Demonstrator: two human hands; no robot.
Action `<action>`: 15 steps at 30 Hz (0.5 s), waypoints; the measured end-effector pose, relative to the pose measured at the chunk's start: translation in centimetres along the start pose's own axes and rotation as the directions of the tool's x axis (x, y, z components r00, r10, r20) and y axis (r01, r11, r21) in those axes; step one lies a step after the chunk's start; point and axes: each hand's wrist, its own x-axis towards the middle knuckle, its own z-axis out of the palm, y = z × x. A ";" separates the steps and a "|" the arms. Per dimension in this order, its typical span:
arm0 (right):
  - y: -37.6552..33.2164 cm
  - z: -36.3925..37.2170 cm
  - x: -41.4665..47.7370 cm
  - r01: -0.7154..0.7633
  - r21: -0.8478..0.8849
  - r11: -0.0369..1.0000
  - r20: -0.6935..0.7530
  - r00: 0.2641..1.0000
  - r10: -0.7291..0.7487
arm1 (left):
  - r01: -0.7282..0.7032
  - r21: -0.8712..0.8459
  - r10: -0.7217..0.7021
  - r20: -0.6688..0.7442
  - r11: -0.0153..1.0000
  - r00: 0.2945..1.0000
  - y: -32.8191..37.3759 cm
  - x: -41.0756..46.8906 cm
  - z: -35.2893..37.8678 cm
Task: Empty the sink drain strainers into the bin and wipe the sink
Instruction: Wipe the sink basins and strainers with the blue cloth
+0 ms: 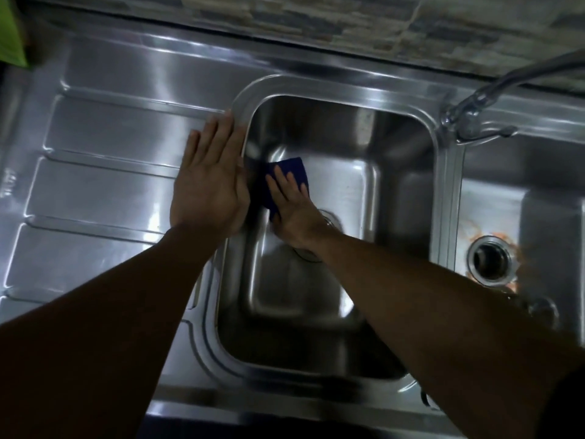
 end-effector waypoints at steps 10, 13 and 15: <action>6.5 -2.3 -5.5 -0.525 -0.184 0.831 -0.048 0.849 0.526 | 0.016 -0.027 -0.016 0.010 0.999 1.000 0.0 0.3 -0.1; 3.7 0.3 -9.6 -0.551 -0.184 0.814 0.026 0.825 0.564 | 0.029 -0.023 -0.028 0.033 0.999 0.999 0.2 0.1 -0.3; 2.2 1.3 -12.6 -0.510 -0.228 0.830 0.140 0.826 0.546 | 0.074 -0.044 -0.070 0.069 0.996 0.995 0.3 0.4 -0.5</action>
